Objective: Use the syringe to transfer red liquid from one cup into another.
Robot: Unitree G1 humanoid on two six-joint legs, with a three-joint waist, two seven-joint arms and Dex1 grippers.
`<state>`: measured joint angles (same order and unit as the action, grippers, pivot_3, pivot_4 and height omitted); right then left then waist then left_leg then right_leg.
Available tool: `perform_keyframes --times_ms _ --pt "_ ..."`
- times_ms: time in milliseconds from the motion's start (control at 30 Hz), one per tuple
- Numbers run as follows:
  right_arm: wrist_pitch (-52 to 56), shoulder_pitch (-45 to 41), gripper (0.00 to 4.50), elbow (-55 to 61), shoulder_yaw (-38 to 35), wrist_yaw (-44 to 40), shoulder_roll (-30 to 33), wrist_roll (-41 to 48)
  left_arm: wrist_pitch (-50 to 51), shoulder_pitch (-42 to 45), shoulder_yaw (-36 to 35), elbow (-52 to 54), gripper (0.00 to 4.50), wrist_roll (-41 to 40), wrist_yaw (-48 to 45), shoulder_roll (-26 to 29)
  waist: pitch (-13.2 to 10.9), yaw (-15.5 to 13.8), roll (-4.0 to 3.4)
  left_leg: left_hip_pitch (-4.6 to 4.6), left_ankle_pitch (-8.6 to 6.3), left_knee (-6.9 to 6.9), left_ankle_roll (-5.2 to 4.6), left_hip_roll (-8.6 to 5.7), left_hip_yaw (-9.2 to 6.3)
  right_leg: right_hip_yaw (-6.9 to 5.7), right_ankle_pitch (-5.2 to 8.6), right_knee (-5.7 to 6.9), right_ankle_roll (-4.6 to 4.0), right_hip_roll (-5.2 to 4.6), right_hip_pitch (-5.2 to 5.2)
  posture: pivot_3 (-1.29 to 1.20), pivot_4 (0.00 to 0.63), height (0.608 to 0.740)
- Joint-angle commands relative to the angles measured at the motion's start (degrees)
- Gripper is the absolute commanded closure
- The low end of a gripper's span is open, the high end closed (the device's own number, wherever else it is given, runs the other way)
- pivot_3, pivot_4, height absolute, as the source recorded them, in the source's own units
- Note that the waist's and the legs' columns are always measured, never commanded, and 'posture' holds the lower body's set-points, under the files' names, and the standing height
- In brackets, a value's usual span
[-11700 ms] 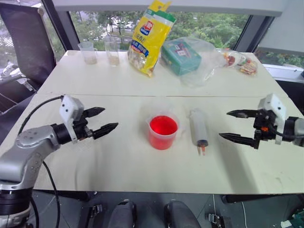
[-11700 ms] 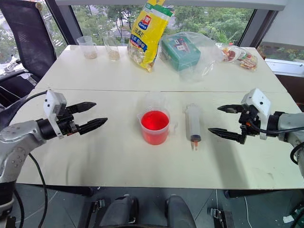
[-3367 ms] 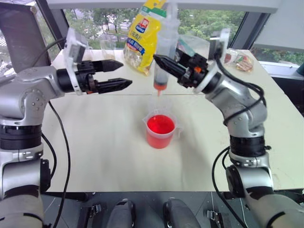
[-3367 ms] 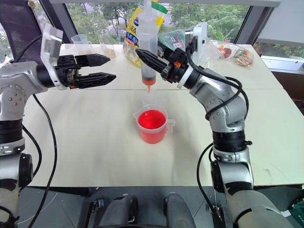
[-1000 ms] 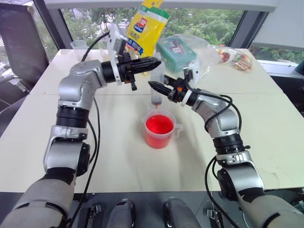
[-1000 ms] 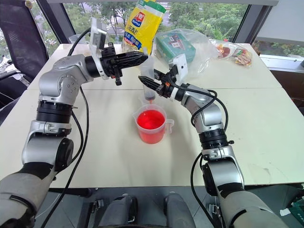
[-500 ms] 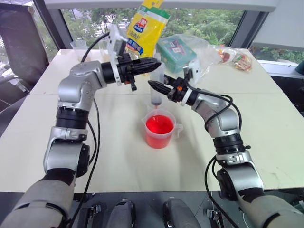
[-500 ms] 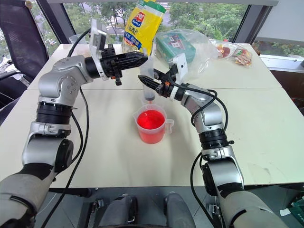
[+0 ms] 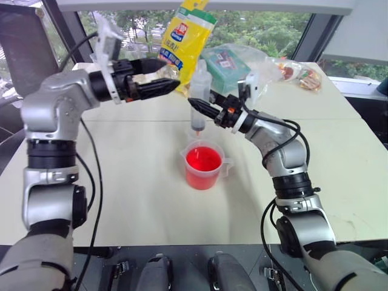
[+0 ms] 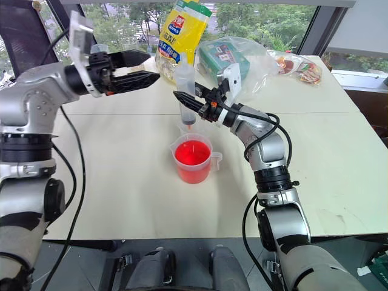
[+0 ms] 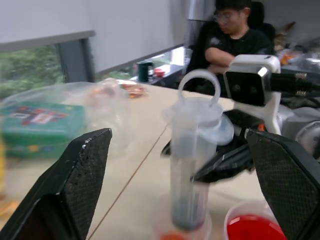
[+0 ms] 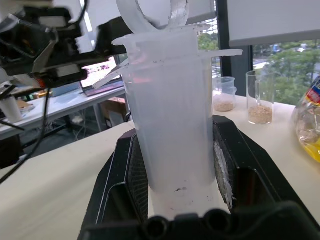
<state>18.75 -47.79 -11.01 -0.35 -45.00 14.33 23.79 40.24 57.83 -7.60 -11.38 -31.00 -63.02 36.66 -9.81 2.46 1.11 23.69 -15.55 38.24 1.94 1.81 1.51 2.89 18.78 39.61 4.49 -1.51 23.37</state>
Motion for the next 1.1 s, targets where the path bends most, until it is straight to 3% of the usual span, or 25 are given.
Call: perform_keyframes --times_ms 33,133,267,433,667,1033,1100 --pt "2.5 -3.6 3.09 3.4 -2.0 1.7 1.5 1.2 1.3 -2.3 -1.9 5.4 0.06 -2.2 1.6 1.1 0.0 -0.1 0.00 0.00 0.00 0.00 0.00 0.00 0.00 0.00 0.00 0.00 0.00 -0.01 -0.01 0.00 0.150 0.740" --pt "14.6 -9.0 3.09 7.4 -3.7 7.2 4.3 3.3 1.6 -6.9 -1.9 9.7 0.06 -2.8 3.1 1.1 0.0 0.0 -0.03 0.01 0.00 0.01 0.00 -0.01 -0.01 0.00 0.00 0.00 0.00 -0.04 0.00 0.00 0.150 0.740" --pt "38.8 -20.2 3.09 5.9 -7.2 17.0 9.4 5.4 1.1 -13.1 -1.5 15.1 0.06 -3.2 5.8 0.1 0.0 0.1 -0.03 0.04 0.00 -0.03 0.00 0.02 -0.01 0.00 0.00 0.04 -0.01 -0.04 0.10 0.00 0.150 0.740" --pt "59.0 -27.1 3.09 -2.7 -1.8 18.7 18.5 1.8 0.9 -18.2 -1.3 20.1 0.06 -3.8 9.0 -1.9 0.0 -0.3 0.06 0.04 -0.02 -0.09 -0.04 0.02 -0.04 -0.02 0.00 -0.14 -0.03 -0.07 0.01 0.00 0.150 0.740" --pt "61.6 -20.2 3.09 -13.9 8.4 16.4 23.5 -4.0 2.3 -21.8 -2.0 24.2 0.06 -6.6 12.1 -2.6 0.0 -0.1 0.05 0.17 -0.09 -0.10 -0.16 -0.03 0.06 0.03 0.00 -0.22 -0.02 -0.09 0.10 0.00 0.150 0.740" --pt "54.3 -18.6 3.09 -33.9 9.8 15.9 19.9 -11.0 3.0 -23.0 -2.2 25.8 0.06 -8.6 14.6 -1.5 0.0 0.0 0.05 0.21 -0.08 -0.04 -0.14 -0.01 0.06 0.02 0.00 -0.22 -0.02 -0.02 0.10 0.00 0.150 0.740" --pt "53.6 -18.5 2.07 -35.0 9.8 15.6 19.3 -11.8 2.9 -23.0 -2.0 25.8 0.00 -8.7 14.8 -1.4 0.0 -0.1 0.05 0.13 -0.08 -0.02 -0.14 -0.02 0.05 0.01 0.00 -0.23 -0.01 -0.02 0.01 0.00 0.150 0.740"
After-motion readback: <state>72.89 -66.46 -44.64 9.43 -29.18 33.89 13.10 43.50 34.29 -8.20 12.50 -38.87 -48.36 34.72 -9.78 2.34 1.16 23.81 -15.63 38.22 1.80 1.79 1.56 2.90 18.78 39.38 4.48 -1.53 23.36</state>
